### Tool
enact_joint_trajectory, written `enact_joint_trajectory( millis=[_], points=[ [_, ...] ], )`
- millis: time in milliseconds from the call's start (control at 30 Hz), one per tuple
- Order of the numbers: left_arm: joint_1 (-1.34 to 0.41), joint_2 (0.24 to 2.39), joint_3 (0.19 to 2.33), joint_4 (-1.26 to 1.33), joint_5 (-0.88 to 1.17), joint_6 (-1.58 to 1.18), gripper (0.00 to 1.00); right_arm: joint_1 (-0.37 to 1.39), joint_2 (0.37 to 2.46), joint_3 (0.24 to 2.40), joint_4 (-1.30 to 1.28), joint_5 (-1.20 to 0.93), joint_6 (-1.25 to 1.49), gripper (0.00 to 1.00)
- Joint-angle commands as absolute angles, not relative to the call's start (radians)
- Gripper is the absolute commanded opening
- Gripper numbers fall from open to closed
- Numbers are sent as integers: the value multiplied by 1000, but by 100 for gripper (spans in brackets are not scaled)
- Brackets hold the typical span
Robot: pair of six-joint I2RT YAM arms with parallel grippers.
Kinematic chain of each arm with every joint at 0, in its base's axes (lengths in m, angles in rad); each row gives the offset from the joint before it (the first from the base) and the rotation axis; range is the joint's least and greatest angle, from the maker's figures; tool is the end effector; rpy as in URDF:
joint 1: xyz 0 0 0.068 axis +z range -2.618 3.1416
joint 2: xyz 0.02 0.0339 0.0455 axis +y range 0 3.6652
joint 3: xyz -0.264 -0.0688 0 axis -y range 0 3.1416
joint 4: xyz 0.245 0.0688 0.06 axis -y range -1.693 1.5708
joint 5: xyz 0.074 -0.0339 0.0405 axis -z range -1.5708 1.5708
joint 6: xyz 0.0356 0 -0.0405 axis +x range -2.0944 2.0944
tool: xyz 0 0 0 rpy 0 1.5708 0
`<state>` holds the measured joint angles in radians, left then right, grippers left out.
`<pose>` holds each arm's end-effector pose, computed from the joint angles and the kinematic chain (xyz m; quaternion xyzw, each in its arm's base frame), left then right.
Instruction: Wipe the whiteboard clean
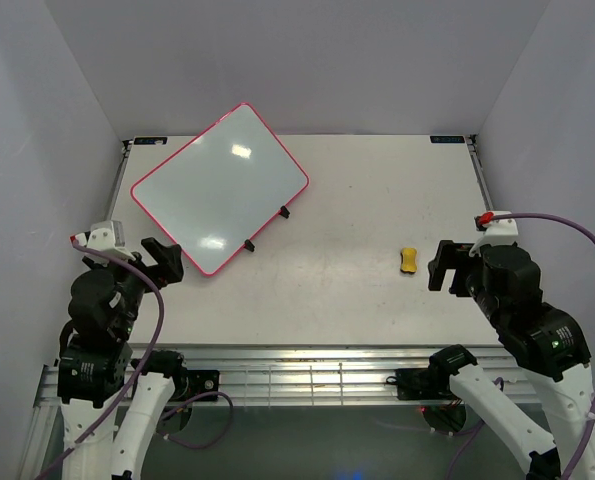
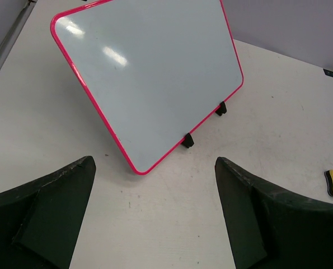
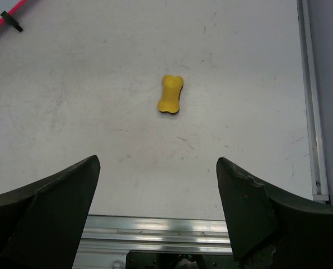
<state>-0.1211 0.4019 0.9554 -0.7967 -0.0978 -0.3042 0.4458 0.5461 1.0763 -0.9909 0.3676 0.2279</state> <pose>0.0601 -0.0038 0.3702 -0.1019 0.7807 -0.0922 0.6096 0.0700 0.0193 0.3786 0.0049 0.8411 0.0246 0.5403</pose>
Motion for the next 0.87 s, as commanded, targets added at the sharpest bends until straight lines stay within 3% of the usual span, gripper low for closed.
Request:
enact_joint_trajectory(
  millis=[0,833],
  points=[
    [-126,400,934,-775,-141,-310,98,449,554,1054,-950,379,224,90],
    [-126,410,931,-765,-127,-307,98,449,551,1029,-933,364,222,90]
  ],
)
